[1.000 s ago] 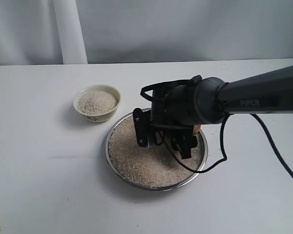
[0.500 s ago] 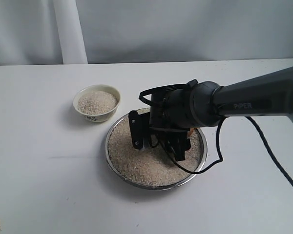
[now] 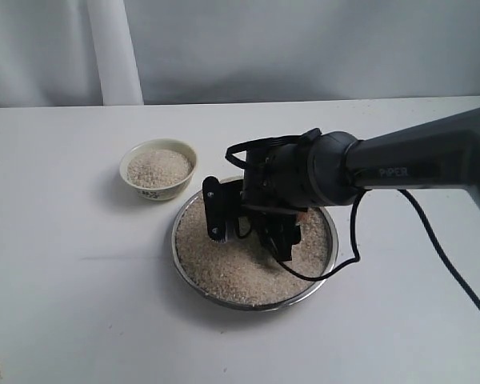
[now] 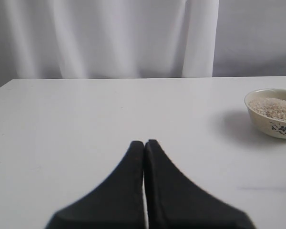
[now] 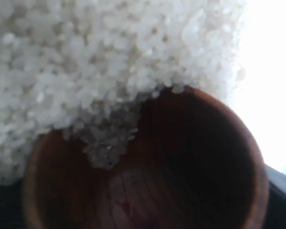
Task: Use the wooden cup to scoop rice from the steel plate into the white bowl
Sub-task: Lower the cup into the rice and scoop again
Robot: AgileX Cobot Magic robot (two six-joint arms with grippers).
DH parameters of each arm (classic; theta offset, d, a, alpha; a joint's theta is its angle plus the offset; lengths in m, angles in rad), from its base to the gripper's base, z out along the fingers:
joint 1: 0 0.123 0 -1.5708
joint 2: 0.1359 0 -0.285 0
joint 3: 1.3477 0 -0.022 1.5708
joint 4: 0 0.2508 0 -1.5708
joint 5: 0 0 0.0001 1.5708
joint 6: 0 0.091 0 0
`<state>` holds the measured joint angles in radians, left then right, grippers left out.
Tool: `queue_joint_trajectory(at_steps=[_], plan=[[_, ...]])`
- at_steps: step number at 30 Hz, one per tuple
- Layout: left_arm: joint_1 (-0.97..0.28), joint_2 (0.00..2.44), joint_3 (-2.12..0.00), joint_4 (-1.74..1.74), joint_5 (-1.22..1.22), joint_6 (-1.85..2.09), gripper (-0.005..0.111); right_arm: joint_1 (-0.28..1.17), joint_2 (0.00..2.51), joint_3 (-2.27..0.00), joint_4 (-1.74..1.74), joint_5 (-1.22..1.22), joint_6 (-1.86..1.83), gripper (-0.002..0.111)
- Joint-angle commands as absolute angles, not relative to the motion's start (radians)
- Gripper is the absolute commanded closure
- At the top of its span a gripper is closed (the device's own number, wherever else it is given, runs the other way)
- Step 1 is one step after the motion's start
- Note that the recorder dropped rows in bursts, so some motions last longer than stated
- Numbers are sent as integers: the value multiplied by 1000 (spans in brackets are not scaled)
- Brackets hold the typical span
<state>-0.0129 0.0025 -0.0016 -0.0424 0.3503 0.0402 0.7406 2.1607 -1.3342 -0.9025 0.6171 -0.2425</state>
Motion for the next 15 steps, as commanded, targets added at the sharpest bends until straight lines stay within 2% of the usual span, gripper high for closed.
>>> queue_joint_trajectory(at_steps=[1, 7, 15], plan=[[-16, 0, 0, -42, 345, 36, 107, 749, 2215, -1317, -762, 508, -237, 108], [-16, 0, 0, -42, 345, 36, 107, 749, 2215, -1317, -748, 505, -239, 108], [-16, 0, 0, -42, 345, 36, 107, 749, 2215, -1317, -820, 638, -261, 108]])
